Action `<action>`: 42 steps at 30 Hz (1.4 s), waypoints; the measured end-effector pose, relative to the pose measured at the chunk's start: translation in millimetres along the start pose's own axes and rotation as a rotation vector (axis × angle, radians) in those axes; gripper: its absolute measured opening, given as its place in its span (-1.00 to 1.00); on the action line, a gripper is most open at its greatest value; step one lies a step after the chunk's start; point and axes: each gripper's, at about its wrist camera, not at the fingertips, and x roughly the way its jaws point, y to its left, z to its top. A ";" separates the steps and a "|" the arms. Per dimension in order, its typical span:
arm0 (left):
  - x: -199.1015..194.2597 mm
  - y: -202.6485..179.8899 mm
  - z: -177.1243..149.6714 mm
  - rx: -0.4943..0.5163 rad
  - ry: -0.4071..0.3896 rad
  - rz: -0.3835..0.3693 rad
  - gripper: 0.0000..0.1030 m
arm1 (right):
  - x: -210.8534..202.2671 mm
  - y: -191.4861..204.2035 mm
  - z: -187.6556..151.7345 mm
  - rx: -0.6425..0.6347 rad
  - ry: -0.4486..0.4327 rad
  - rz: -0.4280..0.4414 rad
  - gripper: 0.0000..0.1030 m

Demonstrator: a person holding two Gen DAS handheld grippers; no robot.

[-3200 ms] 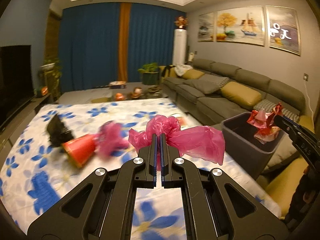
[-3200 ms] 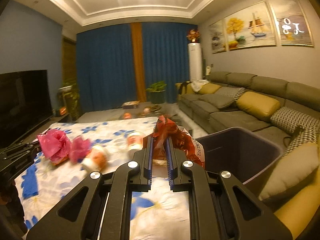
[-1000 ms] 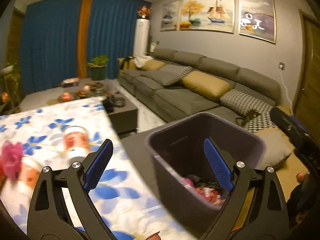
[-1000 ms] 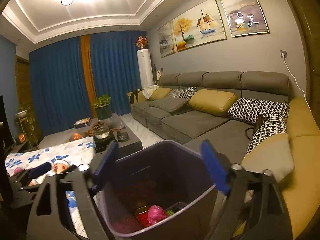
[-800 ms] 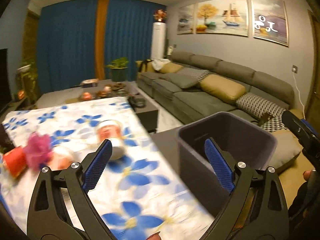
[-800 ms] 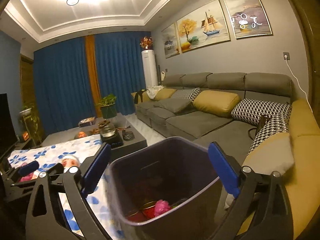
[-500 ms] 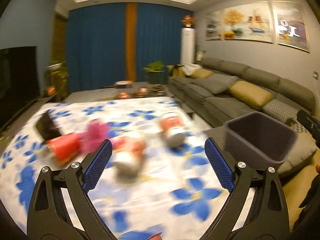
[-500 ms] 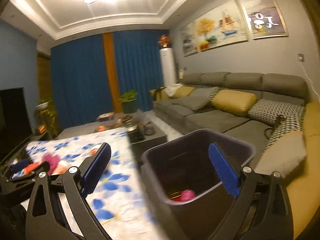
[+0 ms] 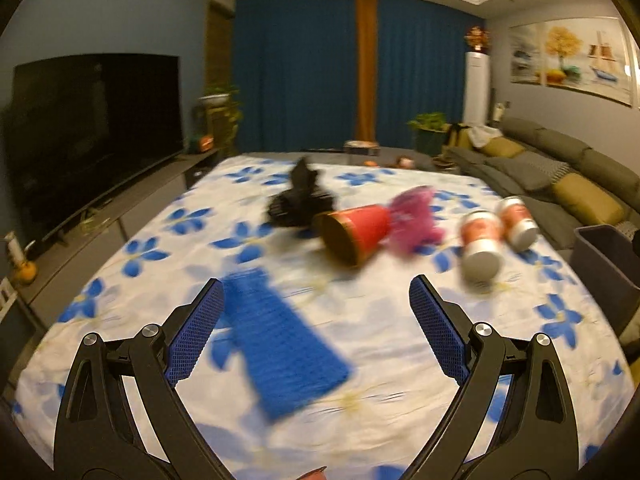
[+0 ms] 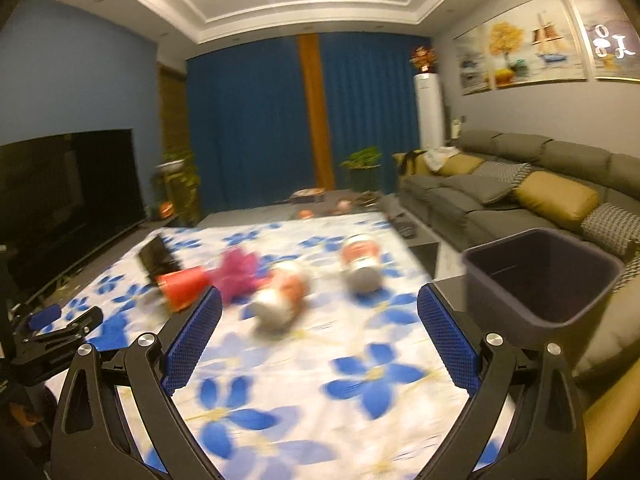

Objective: Collect trash
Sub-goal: 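Move both tools back over the bed of trash, then grasp the blue foam net with the left gripper and lift it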

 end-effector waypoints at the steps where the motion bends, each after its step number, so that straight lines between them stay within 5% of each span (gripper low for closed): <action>1: 0.3 6.7 -0.8 -0.006 0.003 0.004 0.78 | 0.0 6.5 -1.1 -0.005 0.004 0.011 0.84; 14: 56.6 48.3 -3.7 -0.066 0.153 -0.048 0.78 | 3.6 50.7 2.4 -0.054 0.024 0.056 0.83; 24: 113.6 57.9 -9.5 -0.104 0.315 -0.077 0.47 | 9.3 53.7 1.7 -0.063 0.030 0.047 0.83; 30: 130.3 61.6 -12.9 -0.122 0.378 -0.095 0.17 | 15.3 59.5 2.8 -0.069 0.037 0.051 0.83; 37: 134.3 59.7 -12.4 -0.110 0.387 -0.099 -0.69 | 24.4 67.6 1.4 -0.081 0.056 0.059 0.83; 42: 132.3 60.5 -11.2 -0.125 0.370 -0.133 -0.81 | 33.6 74.6 -0.4 -0.099 0.075 0.061 0.83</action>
